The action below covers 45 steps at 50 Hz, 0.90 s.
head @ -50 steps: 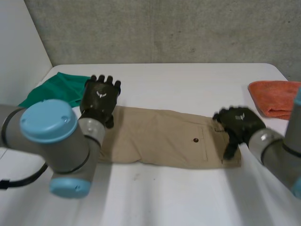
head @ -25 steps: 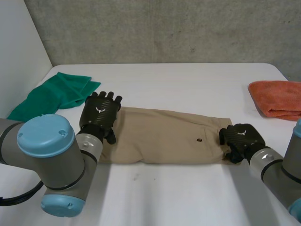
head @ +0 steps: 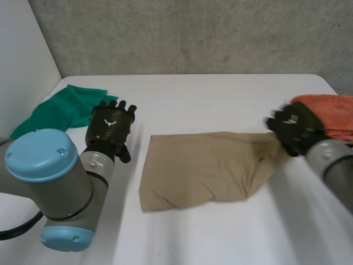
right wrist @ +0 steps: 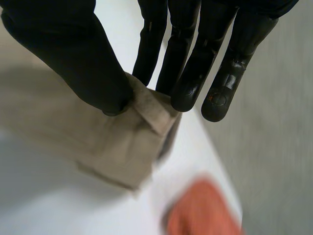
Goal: Fold the laundry.
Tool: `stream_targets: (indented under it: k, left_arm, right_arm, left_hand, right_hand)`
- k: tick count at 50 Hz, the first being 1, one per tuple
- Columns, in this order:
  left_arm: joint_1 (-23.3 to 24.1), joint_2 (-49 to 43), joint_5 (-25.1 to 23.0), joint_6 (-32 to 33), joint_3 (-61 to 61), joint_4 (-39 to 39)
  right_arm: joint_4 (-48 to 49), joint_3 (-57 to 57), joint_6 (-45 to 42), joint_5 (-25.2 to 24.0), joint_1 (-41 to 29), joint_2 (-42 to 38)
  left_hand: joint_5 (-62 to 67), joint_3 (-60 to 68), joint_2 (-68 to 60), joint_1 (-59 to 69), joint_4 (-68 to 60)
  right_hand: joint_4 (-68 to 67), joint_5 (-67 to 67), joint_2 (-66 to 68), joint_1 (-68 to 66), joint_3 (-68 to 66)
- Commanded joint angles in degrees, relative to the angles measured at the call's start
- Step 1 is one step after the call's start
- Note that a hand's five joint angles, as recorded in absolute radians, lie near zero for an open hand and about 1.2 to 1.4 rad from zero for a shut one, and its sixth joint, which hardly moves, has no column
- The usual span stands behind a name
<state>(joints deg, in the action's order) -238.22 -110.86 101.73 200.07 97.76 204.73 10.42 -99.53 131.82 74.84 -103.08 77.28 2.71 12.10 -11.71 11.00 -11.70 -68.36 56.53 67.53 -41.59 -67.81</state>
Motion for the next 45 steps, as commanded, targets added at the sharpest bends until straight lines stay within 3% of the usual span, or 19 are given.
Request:
stream_targets:
  k: [1,8,12,15,17,19,21,25,30,35,39,45]
  left_arm:
    - [-3.48,3.45,0.05,-0.29,1.2,-0.03]
    - [-4.8,4.51,0.05,-0.29,1.29,0.05]
    - [-4.89,4.51,-0.12,-0.29,0.94,0.05]
    - [-4.89,4.34,-0.12,-0.29,0.32,0.14]
    - [-4.8,4.16,-0.3,-0.29,0.06,0.14]
    - [-4.54,3.99,-0.21,-0.21,-0.12,0.14]
    - [-4.19,3.9,-0.21,-0.29,-0.38,0.14]
    - [-3.05,3.81,-0.3,-0.29,-0.12,0.14]
    - [-2.17,3.63,-0.56,-0.29,0.5,0.14]
    - [-2.08,3.02,-0.56,-0.29,0.67,0.23]
    - [-2.08,2.4,-0.56,-0.29,0.67,0.14]
    - [-1.99,2.05,-0.39,-0.29,0.85,0.14]
  right_arm:
    - [5.92,7.14,-4.18,-2.5,-21.95,-5.63]
    - [5.14,11.2,-7.02,-6.72,-30.86,-14.25]
    - [3.39,13.91,-1.86,-6.47,-33.85,-17.42]
    - [2.77,14.71,4.39,-4.98,-34.03,-17.16]
    - [2.33,15.07,11.07,-1.73,-34.03,-16.55]
    - [2.06,15.24,15.81,1.69,-33.07,-15.32]
    - [1.54,14.72,23.02,7.93,-28.96,-12.25]
    - [-1.18,11.21,29.63,13.22,-16.04,-6.71]
    - [-5.93,5.58,25.78,7.17,-2.94,-5.39]
    - [-6.38,-2.58,18.23,-1.26,9.0,-5.03]
    - [-5.5,-6.1,14.79,-5.48,15.17,-5.03]
    - [-1.99,-9.28,12.41,-7.96,18.17,-5.47]
  left_hand:
    - [-2.71,-2.1,1.71,-1.0,1.7]
    - [-2.71,-2.1,1.71,-1.0,1.7]
    - [-2.71,-2.1,1.71,-1.0,1.7]
    - [-2.71,-2.1,1.71,-1.0,1.7]
    - [-2.71,-2.1,1.71,-1.0,1.7]
    - [-2.71,-2.1,1.71,-1.0,1.7]
    - [-2.71,-2.1,1.71,-1.0,1.7]
    - [-2.71,-2.1,1.71,-1.0,1.7]
    - [-2.71,-2.1,1.71,-1.0,1.7]
    - [-2.71,-2.1,1.71,-1.0,1.7]
    - [-2.71,-2.1,1.71,-1.0,1.7]
    - [-2.71,-2.1,1.71,-1.0,1.7]
  right_hand:
    - [-11.64,13.47,12.47,-38.41,-12.19]
    - [-11.64,13.47,12.47,-38.41,-12.19]
    - [-9.87,11.7,10.7,-36.64,-10.42]
    - [9.43,-7.6,-8.6,-17.34,8.88]
    - [39.15,-37.32,-38.32,12.38,38.6]
    - [55.35,-53.52,-54.52,28.58,54.8]
    - [58.36,-56.53,-57.53,31.59,57.81]
    - [58.36,-56.53,-57.53,31.59,57.81]
    - [57.61,-55.78,-56.78,30.84,57.06]
    - [47.04,-45.21,-46.21,20.28,46.5]
    - [43.14,-41.31,-42.31,16.37,42.59]
    - [39.6,-37.77,-38.77,12.83,39.06]
